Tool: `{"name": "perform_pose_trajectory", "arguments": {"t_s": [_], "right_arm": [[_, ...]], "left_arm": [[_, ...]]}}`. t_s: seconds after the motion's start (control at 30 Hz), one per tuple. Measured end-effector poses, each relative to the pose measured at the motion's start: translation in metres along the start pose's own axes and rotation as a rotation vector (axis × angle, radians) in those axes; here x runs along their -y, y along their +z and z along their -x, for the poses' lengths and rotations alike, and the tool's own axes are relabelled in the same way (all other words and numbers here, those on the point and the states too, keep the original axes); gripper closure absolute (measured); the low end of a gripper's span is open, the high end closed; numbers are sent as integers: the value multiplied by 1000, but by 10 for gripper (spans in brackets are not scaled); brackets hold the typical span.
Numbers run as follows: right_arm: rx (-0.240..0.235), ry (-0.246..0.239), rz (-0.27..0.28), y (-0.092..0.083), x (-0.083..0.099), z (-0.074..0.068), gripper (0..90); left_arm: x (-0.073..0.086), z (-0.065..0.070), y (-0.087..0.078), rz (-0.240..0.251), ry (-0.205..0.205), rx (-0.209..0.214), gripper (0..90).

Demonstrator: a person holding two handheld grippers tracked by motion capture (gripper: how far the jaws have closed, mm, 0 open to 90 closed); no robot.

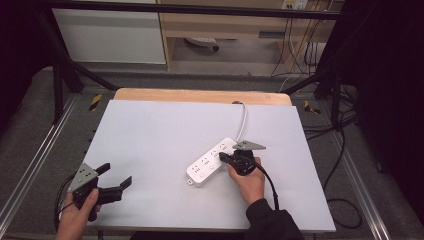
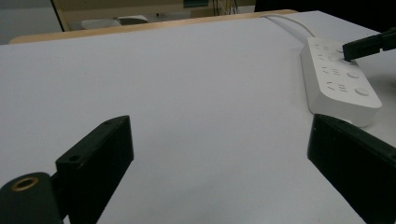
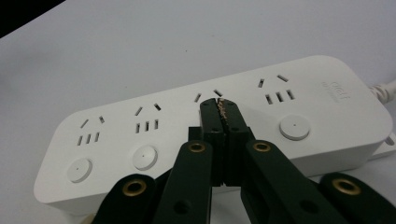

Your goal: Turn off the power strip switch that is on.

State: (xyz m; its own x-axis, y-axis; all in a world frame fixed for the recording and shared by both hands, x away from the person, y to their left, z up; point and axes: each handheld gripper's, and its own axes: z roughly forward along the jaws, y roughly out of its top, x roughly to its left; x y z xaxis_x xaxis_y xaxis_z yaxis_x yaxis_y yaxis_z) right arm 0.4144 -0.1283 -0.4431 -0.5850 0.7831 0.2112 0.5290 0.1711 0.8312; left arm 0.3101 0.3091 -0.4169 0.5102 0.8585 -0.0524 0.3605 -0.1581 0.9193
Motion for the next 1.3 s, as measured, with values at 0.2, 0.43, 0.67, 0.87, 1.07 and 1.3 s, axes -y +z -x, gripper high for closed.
{"name": "perform_pose_trajectory", "arguments": {"t_s": [0.2,0.43,0.67,0.87,1.07,1.3], "right_arm": [[1,-1,-5,1,1,-1,900],[-3,7,-7,2,2,0,900],[11,-1,-7,1,2,2,900],[-18,-6,-9,2,3,-2,900],[-2,-15,-9,3,2,-2,900],[3,-13,-9,2,2,-1,900]], "left_arm": [[0,0,0,-1,1,2,68],[0,1,0,-3,0,4,68],[0,1,1,-6,3,3,69],[0,1,1,-7,4,3,69],[0,1,0,-8,6,4,69],[0,1,1,-9,6,5,70]]}}
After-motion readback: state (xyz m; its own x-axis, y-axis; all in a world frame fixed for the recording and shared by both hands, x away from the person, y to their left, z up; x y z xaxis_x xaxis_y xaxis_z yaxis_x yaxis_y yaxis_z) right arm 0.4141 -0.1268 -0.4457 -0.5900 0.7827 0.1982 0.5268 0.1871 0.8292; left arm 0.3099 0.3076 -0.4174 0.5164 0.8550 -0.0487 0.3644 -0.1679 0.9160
